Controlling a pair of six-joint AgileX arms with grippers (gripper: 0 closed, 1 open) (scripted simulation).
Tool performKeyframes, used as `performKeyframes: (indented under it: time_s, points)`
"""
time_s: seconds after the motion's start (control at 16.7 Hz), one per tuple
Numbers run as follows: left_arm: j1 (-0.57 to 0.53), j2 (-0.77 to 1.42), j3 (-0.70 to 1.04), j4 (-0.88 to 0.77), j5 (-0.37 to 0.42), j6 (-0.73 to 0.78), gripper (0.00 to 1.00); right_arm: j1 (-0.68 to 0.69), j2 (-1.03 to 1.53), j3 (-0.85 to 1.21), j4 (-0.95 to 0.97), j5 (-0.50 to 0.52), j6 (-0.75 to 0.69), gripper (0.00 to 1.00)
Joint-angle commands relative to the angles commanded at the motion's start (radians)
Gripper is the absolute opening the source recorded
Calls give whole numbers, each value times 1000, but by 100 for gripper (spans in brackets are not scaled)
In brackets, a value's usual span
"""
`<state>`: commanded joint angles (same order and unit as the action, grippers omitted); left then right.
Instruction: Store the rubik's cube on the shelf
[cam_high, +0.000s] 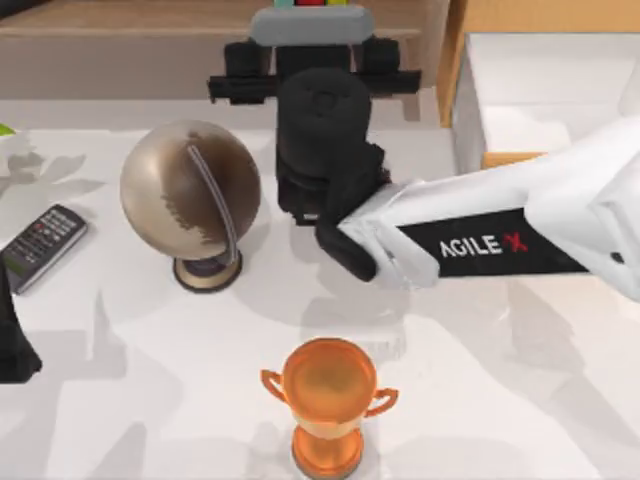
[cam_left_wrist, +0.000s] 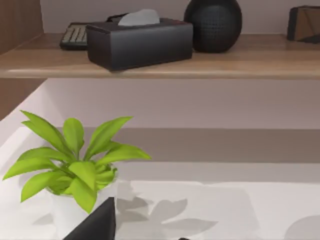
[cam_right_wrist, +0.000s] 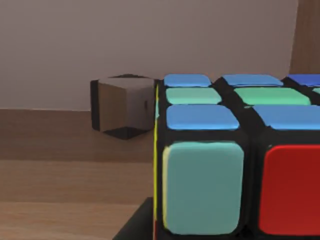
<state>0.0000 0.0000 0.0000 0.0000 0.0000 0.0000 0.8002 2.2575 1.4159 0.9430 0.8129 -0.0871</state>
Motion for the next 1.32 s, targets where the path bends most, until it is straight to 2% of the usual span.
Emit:
performKeyframes:
  time_s: [0.18,0.6,1.32]
  points:
    - [0,0,0,0,0,0,100,0,21,-13,65,17,-2,0]
    - [0,0,0,0,0,0,100,-7,23,5,58,9,3,0]
    - [0,0,0,0,0,0,100,-122,239,442,-162,-99,20,0]
